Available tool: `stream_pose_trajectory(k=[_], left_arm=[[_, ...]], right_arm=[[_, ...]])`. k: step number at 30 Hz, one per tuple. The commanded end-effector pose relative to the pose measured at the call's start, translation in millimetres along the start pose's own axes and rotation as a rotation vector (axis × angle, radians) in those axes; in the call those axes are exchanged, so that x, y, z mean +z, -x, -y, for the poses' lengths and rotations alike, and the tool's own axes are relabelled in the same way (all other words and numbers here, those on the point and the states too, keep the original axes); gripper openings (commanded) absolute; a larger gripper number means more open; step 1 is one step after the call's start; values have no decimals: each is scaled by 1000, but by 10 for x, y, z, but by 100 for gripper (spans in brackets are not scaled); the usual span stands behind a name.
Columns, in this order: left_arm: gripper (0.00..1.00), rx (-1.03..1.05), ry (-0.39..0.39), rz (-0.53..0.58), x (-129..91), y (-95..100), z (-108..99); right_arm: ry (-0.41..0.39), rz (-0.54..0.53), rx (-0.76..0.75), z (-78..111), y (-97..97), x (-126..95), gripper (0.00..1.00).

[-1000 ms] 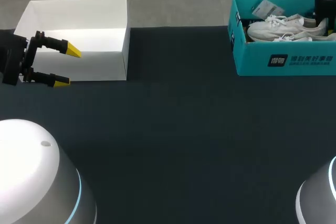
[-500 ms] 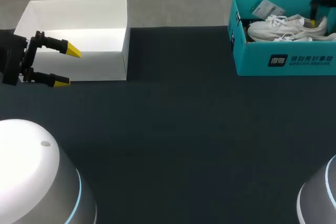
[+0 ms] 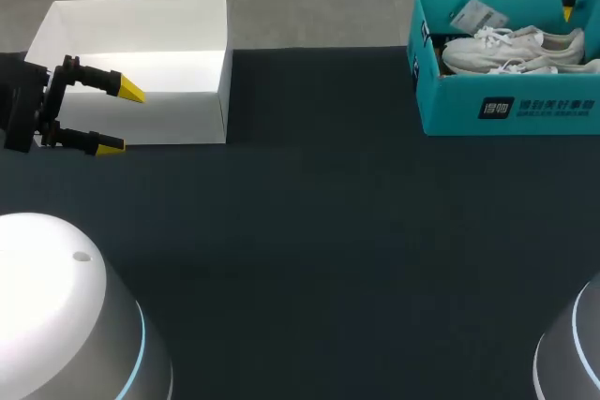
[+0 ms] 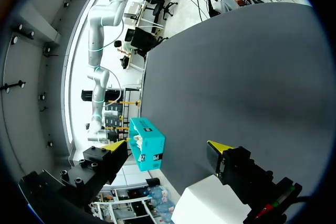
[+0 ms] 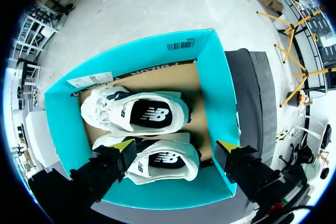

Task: Take the shoe out of the shoebox, open the shoe tongue, remove and reinsert the insole, then place the shoe into the shoebox

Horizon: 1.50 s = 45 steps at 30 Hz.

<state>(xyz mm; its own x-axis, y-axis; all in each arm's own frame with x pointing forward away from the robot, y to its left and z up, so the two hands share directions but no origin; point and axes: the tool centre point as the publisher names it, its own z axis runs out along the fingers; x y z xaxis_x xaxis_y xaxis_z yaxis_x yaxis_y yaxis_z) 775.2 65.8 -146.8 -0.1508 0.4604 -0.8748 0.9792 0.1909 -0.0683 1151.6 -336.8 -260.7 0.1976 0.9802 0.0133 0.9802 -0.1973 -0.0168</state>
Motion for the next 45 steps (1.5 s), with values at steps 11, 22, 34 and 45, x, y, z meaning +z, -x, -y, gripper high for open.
stream_pose_trajectory(k=[11, 22, 34, 45], left_arm=[[100, -1, -1, -5, -3, 6, 0], [100, -1, -1, -5, -3, 6, 0], [100, -1, -1, -5, -3, 6, 0], [100, -1, -1, -5, -3, 6, 0]], right_arm=[[47, -62, -99, 616, 190, -328, 100], [2, -8, -131, 977, 318, -270, 100], [2, -8, -131, 977, 318, -270, 100], [2, -8, -131, 977, 318, -270, 100]])
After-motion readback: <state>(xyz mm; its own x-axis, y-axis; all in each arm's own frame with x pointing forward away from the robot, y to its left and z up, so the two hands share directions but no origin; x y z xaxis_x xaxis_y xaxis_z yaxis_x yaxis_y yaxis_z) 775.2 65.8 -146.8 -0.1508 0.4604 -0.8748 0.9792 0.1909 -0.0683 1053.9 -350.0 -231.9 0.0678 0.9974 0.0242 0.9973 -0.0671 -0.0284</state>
